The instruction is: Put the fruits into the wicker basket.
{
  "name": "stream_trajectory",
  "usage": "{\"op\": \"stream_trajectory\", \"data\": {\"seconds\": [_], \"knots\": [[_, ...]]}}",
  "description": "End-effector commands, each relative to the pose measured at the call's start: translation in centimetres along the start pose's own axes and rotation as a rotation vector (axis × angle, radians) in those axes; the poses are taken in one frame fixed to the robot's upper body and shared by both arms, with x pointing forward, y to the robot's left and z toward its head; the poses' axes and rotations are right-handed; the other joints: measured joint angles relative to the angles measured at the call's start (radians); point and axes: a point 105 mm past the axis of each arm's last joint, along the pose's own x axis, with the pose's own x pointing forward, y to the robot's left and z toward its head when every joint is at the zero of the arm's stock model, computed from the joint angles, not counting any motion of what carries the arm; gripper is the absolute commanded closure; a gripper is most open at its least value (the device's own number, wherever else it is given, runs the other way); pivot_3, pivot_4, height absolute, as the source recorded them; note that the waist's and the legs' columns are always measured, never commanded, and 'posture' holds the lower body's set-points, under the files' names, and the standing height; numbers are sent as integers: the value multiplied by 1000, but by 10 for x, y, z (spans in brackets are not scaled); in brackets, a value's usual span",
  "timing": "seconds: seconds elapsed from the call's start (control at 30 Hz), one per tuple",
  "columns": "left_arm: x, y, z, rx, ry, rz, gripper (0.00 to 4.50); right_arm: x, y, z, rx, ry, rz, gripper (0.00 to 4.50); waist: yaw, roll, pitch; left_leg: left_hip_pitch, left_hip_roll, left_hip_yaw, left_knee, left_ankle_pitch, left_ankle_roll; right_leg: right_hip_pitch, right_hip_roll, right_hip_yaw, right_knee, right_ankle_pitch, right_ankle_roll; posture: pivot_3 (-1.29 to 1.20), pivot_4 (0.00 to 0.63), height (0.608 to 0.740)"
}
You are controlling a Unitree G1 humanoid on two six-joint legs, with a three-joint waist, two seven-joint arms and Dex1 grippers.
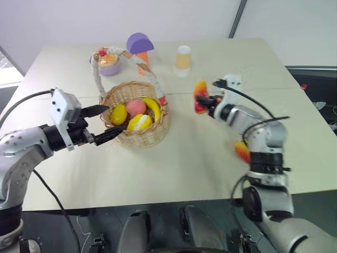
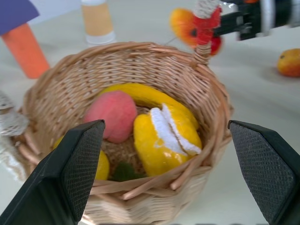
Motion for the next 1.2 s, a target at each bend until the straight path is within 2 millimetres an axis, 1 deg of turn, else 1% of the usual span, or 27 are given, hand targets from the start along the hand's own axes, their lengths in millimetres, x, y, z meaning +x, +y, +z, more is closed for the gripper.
{"op": "stream_trajectory", "data": {"seconds": [0.03, 0.1, 0.13, 0.17, 0.2, 0.3, 0.4, 0.47, 0.53, 0.63, 0.7, 0.77, 0.83, 0.9, 0.93, 0.97, 1.03, 1.07, 1.13, 1.2], "knots": [[-10, 11, 6, 2, -59, 47, 0, -35, 39, 21, -290, -72, 246, 2926, -6, 0, 0, 0, 0, 0, 0, 0, 0, 0, 1, 0, -1, 0, 0, 0, 150, 740], [-13, 15, 2, -11, -60, 54, 0, -57, 68, 16, -427, -60, 427, 2926, -11, 1, 1, 1, 0, 1, 0, 0, 1, 0, 3, 1, -1, 0, 0, 0, 150, 740], [-15, 17, 1, -17, -61, 55, 0, -63, 82, 13, -461, -59, 504, 2926, -14, 1, 1, 2, 1, 1, 0, 0, 1, 0, 4, 1, -1, 0, 0, 0, 150, 740], [-16, 18, 0, -25, -60, 55, 0, -66, 93, 12, -478, -64, 553, 2926, -19, 1, 1, 3, 1, 1, 0, 0, 1, 1, 5, 1, -1, 0, 0, 0, 150, 740], [-17, 19, -1, -31, -60, 54, 0, -67, 99, 12, -484, -69, 578, 2926, -21, 1, 0, 3, 2, 0, -1, 0, 1, 1, 7, 1, 0, 0, 0, 0, 150, 740], [-26, 19, -9, -49, -34, 49, 0, -57, 132, 18, -459, -109, 663, 2926, -28, 1, 0, 4, 5, -2, 0, 0, 1, 1, 10, 1, 0, 1, -2, 0, 150, 740], [-31, 20, -10, -67, -37, 66, 0, -44, 164, 24, -432, -131, 724, 2926, -29, 0, 0, 4, 5, -2, 1, 0, 1, 1, 10, 1, 1, 1, -3, 0, 150, 740], [-35, 19, -12, -71, -35, 76, 0, -35, 192, 28, -413, -146, 773, 2926, -29, 0, 0, 3, 5, -2, 1, 0, 1, 0, 10, 1, 1, 1, -3, 0, 150, 740], [-36, 18, -13, -73, -36, 84, 0, -28, 208, 33, -400, -154, 792, 2926, -26, 0, 0, 3, 6, -2, 0, 0, 1, 0, 9, 1, 2, 1, -3, 0, 150, 740], [-37, 15, -12, -75, -46, 92, 0, -14, 222, 43, -370, -167, 764, 2926, -20, 0, 0, 2, 6, -3, 0, 0, 0, -1, 3, 0, 3, 1, -4, 0, 150, 740], [-38, 12, -10, -76, -58, 98, 0, 3, 222, 51, -336, -171, 680, 2926, -19, 0, 0, 2, 4, -2, 0, 0, 0, -1, 0, 0, 3, 1, -4, 0, 150, 740], [-38, 11, -9, -77, -64, 101, 0, 15, 219, 53, -333, -168, 618, 2926, -15, -1, 0, 2, 2, -2, 0, 0, 0, -1, -1, 0, 3, 1, -3, 0, 150, 740], [-37, 9, -9, -77, -72, 104, 0, 21, 217, 51, -348, -167, 595, 2926, -8, -1, 0, 1, 2, -2, 0, 0, 0, -1, -2, 0, 2, 1, -4, 0, 150, 740], [-36, 8, -8, -78, -80, 104, 0, 22, 218, 51, -360, -176, 596, 2926, -4, -1, 0, 1, 2, -2, 0, 0, 0, -1, -2, 0, 2, 1, -4, 0, 150, 740], [-35, 7, -7, -80, -85, 103, 0, 22, 219, 51, -361, -182, 603, 1883, -4, -1, 0, 1, 2, -2, 0, 0, 0, -1, -2, 0, 2, 1, -4, 0, 150, 740], [-34, 7, -7, -81, -89, 100, 0, 21, 221, 53, -363, -199, 607, 1495, -4, -1, 0, 1, 2, -2, 0, 0, 0, -1, -2, 0, 2, 1, -4, 0, 150, 740], [-32, 6, -6, -83, -92, 93, 0, 16, 226, 58, -358, -234, 632, 464, -6, -1, 0, 1, 2, -2, 0, 0, 0, -1, -2, 0, 2, 1, -4, 0, 150, 740], [-31, 6, -6, -84, -94, 90, 0, 13, 227, 60, -353, -249, 641, 89, -7, -1, 0, 1, 2, -2, 0, 0, 0, -1, -1, 0, 2, 1, -4, 0, 150, 740], [-29, 6, -5, -86, -100, 84, 0, 6, 227, 63, -332, -277, 659, 89, -6, -1, 0, 2, 2, -2, 0, 0, 0, -1, 0, -1, 2, 1, -4, 0, 150, 740], [-27, 6, -4, -89, -108, 75, 0, -9, 228, 65, -305, -301, 733, 89, -5, -1, 0, 2, 2, -3, 0, 0, 0, -1, 0, -1, 2, 1, -4, 0, 150, 740]]}}
